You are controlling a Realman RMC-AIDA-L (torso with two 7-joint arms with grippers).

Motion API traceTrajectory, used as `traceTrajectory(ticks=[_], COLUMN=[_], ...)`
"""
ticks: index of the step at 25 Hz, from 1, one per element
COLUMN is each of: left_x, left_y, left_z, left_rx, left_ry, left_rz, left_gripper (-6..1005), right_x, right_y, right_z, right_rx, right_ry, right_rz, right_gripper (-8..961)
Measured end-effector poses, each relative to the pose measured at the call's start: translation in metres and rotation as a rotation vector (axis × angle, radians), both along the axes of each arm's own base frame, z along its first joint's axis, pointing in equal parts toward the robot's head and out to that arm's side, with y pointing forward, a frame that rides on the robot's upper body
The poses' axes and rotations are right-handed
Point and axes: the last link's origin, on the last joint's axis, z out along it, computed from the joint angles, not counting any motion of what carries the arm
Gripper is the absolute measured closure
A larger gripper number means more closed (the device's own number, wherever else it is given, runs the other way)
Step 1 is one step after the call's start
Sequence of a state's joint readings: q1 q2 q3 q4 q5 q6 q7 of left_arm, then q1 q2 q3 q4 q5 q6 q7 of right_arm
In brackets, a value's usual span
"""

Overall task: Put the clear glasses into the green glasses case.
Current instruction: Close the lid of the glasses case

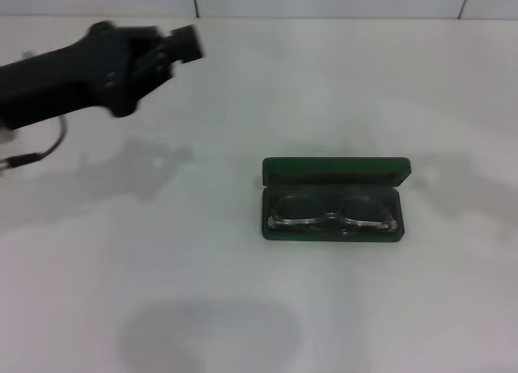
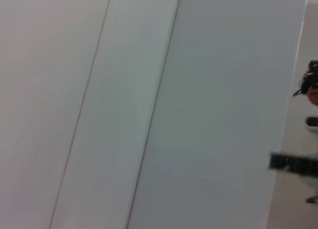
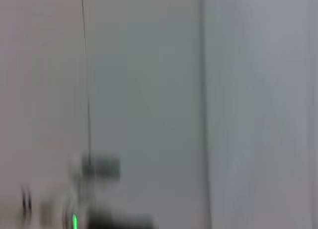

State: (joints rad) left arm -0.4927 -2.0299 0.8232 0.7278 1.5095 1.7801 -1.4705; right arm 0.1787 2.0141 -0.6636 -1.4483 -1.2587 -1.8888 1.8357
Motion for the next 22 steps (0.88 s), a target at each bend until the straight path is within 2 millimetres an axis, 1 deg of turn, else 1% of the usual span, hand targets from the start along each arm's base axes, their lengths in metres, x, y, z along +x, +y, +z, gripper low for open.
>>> traceTrajectory(ticks=[1, 3, 6, 9, 13, 14, 15, 16, 17, 18, 19, 20, 22], left_x=[0.004, 0.011, 0.013, 0.013, 0.015, 0.015, 0.015, 0.017, 0.017, 0.018, 0.018, 0.019, 0.019], left_y=[0.004, 0.009, 0.014, 0.016, 0.018, 0.018, 0.018, 0.019, 0.019, 0.018, 0.018, 0.018, 0.019], left_z=[-0.004, -0.013, -0.023, -0.033, -0.048, -0.052, -0.052, -0.063, -0.066, -0.072, -0.072, -0.085, -0.091], left_rx=[-0.005, -0.021, -0.044, -0.055, -0.078, -0.086, -0.086, -0.099, -0.101, -0.107, -0.107, -0.124, -0.128], left_ry=[0.004, 0.026, 0.055, 0.081, 0.104, 0.106, 0.106, 0.116, 0.119, 0.129, 0.129, 0.157, 0.175], left_rz=[-0.003, -0.004, 0.016, 0.04, 0.05, 0.051, 0.051, 0.039, 0.036, 0.027, 0.027, 0.024, 0.024], left_gripper=[932, 932, 932, 932, 903, 896, 888, 881, 880, 880, 879, 878, 877], right_x=[0.01, 0.031, 0.055, 0.076, 0.099, 0.109, 0.109, 0.115, 0.118, 0.122, 0.126, 0.129, 0.133], right_y=[-0.006, -0.015, -0.019, -0.021, -0.025, -0.026, -0.026, -0.028, -0.029, -0.03, -0.03, -0.03, -0.028], right_z=[0.01, 0.02, 0.016, 0.011, 0.011, 0.012, 0.012, 0.012, 0.012, 0.012, 0.011, 0.01, 0.009], right_rx=[0.028, 0.079, 0.1, 0.157, 0.229, 0.262, 0.262, 0.283, 0.296, 0.309, 0.318, 0.322, 0.318], right_ry=[0.059, 0.147, 0.189, 0.184, 0.171, 0.165, 0.165, 0.16, 0.16, 0.162, 0.165, 0.165, 0.158], right_rz=[0.012, 0.013, -0.045, -0.133, -0.237, -0.28, -0.28, -0.3, -0.313, -0.328, -0.341, -0.357, -0.381], right_gripper=[761, 756, 747, 739, 728, 728, 728, 728, 728, 727, 727, 727, 727])
